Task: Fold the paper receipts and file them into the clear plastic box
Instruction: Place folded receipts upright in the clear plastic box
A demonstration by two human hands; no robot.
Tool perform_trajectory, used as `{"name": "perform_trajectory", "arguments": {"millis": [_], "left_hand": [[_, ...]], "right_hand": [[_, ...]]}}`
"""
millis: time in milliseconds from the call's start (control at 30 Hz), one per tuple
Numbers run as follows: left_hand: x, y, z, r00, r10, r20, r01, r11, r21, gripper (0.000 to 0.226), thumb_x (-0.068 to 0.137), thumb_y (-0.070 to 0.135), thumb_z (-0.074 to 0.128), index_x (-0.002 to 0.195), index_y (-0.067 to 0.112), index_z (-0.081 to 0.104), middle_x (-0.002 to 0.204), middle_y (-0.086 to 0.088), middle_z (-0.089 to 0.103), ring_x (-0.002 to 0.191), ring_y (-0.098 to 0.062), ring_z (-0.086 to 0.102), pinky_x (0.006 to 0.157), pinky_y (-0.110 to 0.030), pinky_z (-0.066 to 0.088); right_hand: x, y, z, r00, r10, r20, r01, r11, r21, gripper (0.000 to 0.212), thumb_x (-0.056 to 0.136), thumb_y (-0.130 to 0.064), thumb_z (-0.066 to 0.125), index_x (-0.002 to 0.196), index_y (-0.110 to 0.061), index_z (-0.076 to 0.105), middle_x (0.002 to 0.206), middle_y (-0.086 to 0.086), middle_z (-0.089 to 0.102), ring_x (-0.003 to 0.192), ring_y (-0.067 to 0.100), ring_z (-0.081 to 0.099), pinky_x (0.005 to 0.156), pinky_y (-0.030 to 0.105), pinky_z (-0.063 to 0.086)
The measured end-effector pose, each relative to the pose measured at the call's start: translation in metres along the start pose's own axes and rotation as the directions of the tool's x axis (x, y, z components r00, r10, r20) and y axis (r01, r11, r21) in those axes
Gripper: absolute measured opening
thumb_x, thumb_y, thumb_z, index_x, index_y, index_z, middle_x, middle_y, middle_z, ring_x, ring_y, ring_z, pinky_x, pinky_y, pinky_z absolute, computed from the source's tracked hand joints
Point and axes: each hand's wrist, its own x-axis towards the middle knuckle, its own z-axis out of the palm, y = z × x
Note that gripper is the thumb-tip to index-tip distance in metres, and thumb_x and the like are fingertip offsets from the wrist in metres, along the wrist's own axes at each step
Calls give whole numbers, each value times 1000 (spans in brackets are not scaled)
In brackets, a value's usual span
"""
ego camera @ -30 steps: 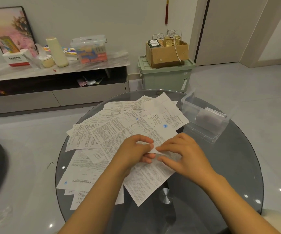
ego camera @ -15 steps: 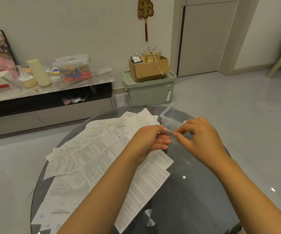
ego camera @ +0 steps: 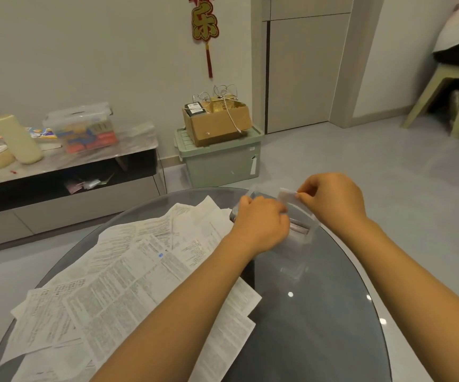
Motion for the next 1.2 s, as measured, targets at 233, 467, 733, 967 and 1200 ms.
{"name": "perform_trajectory", "arguments": {"millis": [233,467,733,967,1200], "left_hand": [[14,-10,18,996,74,51,-80,986,144,61,78,34,12,100,19,67,89,-2,65,87,-15,49,98,-36,26],[14,-12,24,998,66,-19,-65,995,76,62,79,33,14,102,15,69,102,-3,69,96,-18,55,90,-31,24],[16,-13,22,998,50,34,-53,995,86,64,79,36,13,104,16,68,106,-3,68,100,-17,53,98,-34,25],[-10,-4,-7,999,35,-23,-35,999,5,63,79,33,17,124,18,59,127,-1,60,115,-16,48,102,-34,18],[-91,0,-42,994,-100,-42,98,994,-47,52,89,31,23,132,25,50,138,6,50,126,-10,39,109,-31,11]], "right_hand": [[10,3,21,996,-68,60,85,927,-364,18,83,-12,59,95,-14,72,99,6,59,93,26,54,66,28,32],[14,-5,28,976,-13,216,139,804,-578,15,87,-16,51,98,-16,61,107,3,57,102,22,53,79,27,30],[18,1,29,976,8,219,111,844,-525,15,85,-18,55,98,-17,64,106,4,58,97,23,53,76,27,31],[-7,-6,10,988,-47,146,80,969,-234,21,91,-27,55,105,-23,71,108,6,57,100,25,53,77,30,38],[-63,-43,-2,970,-164,179,142,982,125,26,89,-31,58,113,-26,66,94,-3,48,99,15,48,74,24,37]]}}
